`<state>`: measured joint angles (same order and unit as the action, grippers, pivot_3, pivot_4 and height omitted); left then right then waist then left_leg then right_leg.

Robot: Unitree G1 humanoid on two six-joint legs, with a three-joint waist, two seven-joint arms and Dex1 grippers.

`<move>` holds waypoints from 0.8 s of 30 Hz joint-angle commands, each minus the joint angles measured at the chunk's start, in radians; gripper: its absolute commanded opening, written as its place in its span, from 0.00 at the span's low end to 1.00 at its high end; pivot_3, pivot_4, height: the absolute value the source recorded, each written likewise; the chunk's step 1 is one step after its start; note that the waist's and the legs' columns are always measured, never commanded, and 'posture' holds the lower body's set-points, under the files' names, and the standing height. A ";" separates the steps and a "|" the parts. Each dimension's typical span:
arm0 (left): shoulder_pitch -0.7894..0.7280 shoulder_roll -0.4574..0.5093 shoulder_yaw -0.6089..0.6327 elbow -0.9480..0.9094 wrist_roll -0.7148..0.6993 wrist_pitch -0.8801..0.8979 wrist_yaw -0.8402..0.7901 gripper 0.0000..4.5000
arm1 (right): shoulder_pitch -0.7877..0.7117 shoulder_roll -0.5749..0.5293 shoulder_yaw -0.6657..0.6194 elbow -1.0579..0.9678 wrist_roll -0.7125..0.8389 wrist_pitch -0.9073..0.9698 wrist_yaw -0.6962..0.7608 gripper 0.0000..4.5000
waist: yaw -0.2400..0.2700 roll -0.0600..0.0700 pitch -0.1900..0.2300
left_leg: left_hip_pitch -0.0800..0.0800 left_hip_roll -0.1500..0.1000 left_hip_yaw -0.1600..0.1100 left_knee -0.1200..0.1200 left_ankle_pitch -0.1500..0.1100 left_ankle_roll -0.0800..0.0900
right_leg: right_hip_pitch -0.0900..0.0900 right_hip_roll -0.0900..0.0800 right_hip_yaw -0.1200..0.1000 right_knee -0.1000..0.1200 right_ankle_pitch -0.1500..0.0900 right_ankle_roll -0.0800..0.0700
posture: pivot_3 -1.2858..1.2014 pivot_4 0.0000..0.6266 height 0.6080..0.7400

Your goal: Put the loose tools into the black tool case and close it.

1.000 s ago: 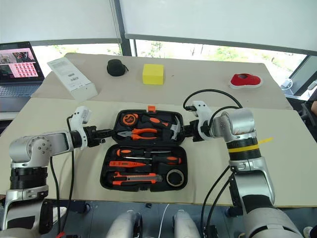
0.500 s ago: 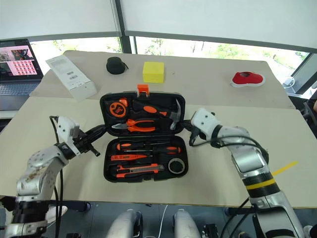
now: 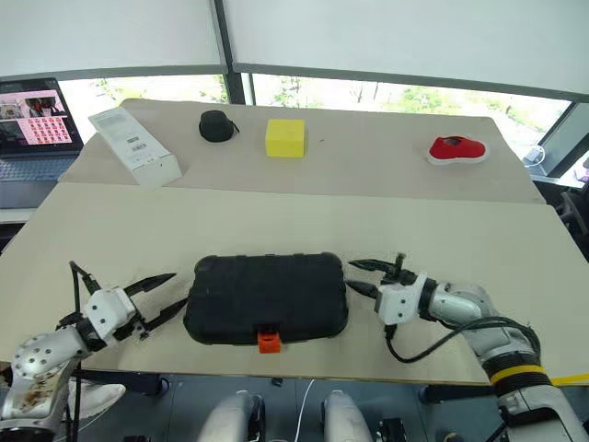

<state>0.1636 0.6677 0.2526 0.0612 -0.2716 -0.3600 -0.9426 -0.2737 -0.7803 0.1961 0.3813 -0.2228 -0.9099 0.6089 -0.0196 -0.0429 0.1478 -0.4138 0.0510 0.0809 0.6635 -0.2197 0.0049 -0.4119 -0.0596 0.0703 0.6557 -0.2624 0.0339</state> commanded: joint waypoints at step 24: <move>-0.551 0.094 -0.279 0.266 0.046 0.394 -0.224 0.01 | 0.315 -0.044 0.034 -0.671 0.321 0.697 0.265 0.00 | 0.006 -0.001 0.001 | 0.006 -0.001 -0.001 0.000 0.000 0.000 | 0.008 0.002 -0.001 0.000 -0.001 0.001 | 0.52 0.24 1.00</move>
<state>-0.3570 0.7474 -0.0232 0.3310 -0.2309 0.0357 -1.1310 0.0780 -0.8375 0.2383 -0.2831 0.1161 -0.2409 0.8840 -0.0134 -0.0442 0.1486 -0.4078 0.0501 0.0797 0.6637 -0.2199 0.0049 -0.4043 -0.0579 0.0694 0.6553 -0.2631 0.0347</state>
